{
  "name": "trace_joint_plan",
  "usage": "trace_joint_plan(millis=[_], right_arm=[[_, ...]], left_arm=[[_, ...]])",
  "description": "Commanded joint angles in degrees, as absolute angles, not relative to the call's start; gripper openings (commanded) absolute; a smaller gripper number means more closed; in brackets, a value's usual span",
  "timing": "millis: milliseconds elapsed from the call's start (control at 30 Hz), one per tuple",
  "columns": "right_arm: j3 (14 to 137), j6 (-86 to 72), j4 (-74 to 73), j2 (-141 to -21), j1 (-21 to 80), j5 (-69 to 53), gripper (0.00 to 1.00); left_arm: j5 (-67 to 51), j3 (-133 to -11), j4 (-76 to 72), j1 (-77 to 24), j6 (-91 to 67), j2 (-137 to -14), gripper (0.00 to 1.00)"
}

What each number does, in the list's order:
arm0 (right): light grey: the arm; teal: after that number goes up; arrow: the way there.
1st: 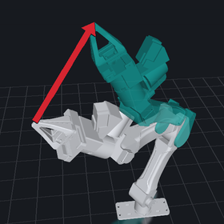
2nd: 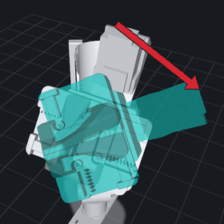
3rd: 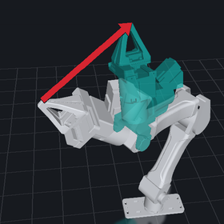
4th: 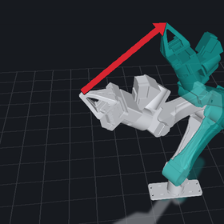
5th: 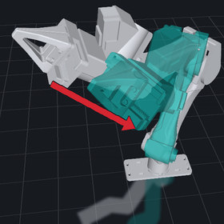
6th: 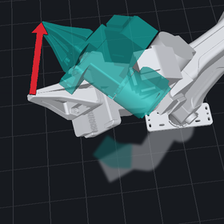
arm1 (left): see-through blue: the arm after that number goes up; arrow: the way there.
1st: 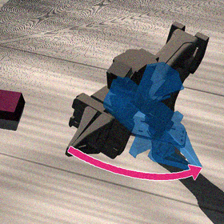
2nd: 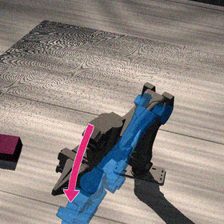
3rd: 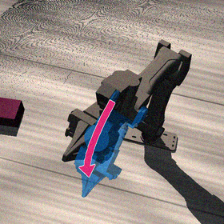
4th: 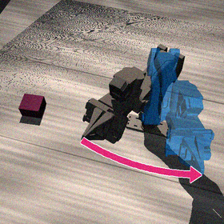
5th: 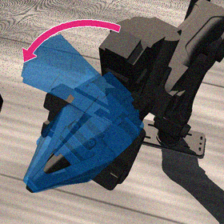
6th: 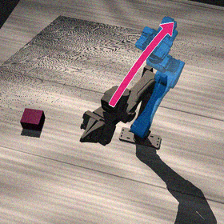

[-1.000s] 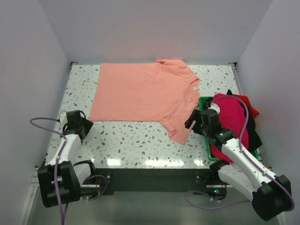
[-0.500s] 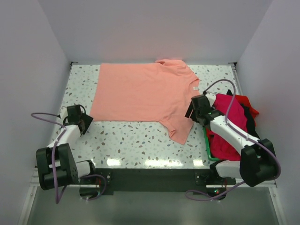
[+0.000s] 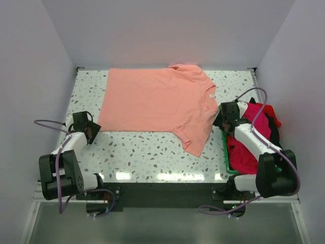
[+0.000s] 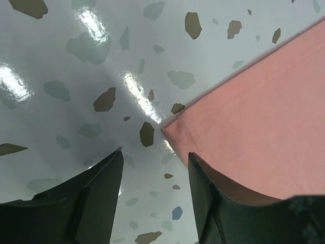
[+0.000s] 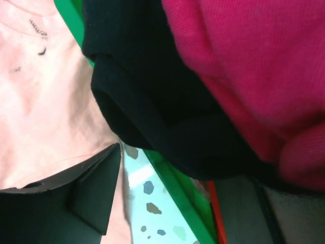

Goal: Fold and stack the t-shirts
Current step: Flatten the tshirt out

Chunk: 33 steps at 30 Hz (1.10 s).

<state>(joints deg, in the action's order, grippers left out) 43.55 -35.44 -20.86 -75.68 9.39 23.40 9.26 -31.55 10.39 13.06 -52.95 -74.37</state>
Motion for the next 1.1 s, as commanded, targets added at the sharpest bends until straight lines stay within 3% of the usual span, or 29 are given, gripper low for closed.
trace_joint_plan(millis=[0,200,333,500,733,1067], right_arm=[[42.7,-34.1,-21.9,-74.7,7.7,26.6,0.74],[43.2,-34.0,-24.1,-72.4,6.1,27.3,0.74],[44.7,-31.7,-24.7,-67.6,6.2,20.6,0.70],[46.9,-33.1,-26.9,-63.7,10.7,18.6,0.69],[46.3,-36.9,-24.9,-68.1,20.1,21.9,0.68],[44.6,-37.6,-18.7,-76.9,21.5,22.3,0.67]], left_arm=[[10.4,-34.6,9.6,13.3,-52.1,-75.0,0.59],[10.4,-36.0,10.6,13.3,-51.2,-75.8,0.59],[9.9,-36.2,10.5,13.2,-51.2,-75.8,0.59],[9.9,-36.3,10.2,13.3,-51.3,-75.8,0.59],[10.3,-36.6,10.3,13.2,-51.4,-77.2,0.59],[13.0,-37.1,10.9,11.3,-51.9,-79.8,0.58]])
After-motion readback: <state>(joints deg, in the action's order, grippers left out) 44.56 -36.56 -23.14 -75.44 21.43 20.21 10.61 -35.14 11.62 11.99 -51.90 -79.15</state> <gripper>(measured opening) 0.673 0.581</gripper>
